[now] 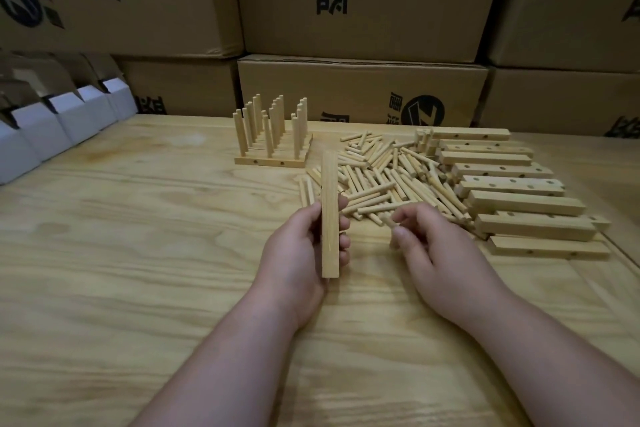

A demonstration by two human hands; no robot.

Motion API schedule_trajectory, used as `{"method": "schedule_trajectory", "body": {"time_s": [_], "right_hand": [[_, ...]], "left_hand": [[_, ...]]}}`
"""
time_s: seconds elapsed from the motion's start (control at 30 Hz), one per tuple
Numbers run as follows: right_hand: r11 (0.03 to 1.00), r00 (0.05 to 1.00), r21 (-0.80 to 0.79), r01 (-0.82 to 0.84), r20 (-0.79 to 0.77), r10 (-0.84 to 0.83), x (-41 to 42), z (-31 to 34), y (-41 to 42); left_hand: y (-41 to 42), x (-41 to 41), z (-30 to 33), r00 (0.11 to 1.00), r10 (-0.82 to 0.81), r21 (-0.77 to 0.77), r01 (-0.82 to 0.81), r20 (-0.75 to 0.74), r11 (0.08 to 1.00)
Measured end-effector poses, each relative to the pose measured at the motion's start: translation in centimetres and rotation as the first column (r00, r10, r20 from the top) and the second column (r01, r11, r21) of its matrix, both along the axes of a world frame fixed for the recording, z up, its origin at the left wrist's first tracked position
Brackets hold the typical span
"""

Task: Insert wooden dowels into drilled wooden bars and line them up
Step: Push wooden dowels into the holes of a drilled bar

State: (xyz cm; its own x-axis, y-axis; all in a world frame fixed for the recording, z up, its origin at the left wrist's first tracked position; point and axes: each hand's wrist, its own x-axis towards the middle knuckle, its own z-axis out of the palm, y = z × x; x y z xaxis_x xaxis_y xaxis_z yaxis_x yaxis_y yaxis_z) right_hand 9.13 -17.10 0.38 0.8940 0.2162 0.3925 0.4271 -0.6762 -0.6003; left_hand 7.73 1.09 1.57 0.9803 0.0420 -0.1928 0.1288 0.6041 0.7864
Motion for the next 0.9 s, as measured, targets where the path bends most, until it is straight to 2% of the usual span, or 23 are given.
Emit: {"method": "schedule_trajectory", "body": {"time_s": [0.03, 0.1, 0.17, 0.37, 0.53, 0.77, 0.9], "right_hand": [[0.998, 0.997, 0.041, -0.057, -0.040, 0.059, -0.22, -0.15, 0.24], [0.993, 0.995, 0.068, -0.101, -0.017, 0.103, -0.40, -0.41, 0.49], [0.992, 0.996, 0.088, -0.090, 0.000, 0.090, -0.24, -0.59, 0.46], [0.969, 0.996, 0.248, -0.012, -0.081, 0.033, 0.44, -0.96, 0.30], [0.958, 0.998, 0.287, -0.012, -0.063, 0.032, 0.29, -0.77, 0.36], [0.950, 0.998, 0.306, 0.067, -0.027, -0.062, 0.38, -0.90, 0.22], [0.950, 0.998, 0.311, 0.035, 0.038, -0.049, 0.26, -0.63, 0.39]], "left_hand": [[-0.07, 0.00, -0.02, 1.000, 0.000, 0.016, 0.000, 0.006, 1.000], [-0.11, 0.02, -0.14, 1.000, 0.010, 0.032, -0.010, 0.024, 0.999], [-0.09, -0.01, -0.22, 0.999, 0.018, 0.034, -0.019, 0.045, 0.999], [-0.04, 0.23, -0.45, 0.996, 0.066, 0.044, -0.069, 0.063, 0.997], [-0.17, 0.24, -0.67, 0.993, 0.067, 0.082, -0.075, 0.100, 0.994], [-0.23, 0.01, -0.52, 0.991, 0.051, 0.038, -0.056, 0.122, 0.998], [-0.20, 0.07, -0.78, 0.989, 0.034, 0.035, -0.039, 0.147, 0.999]]}}
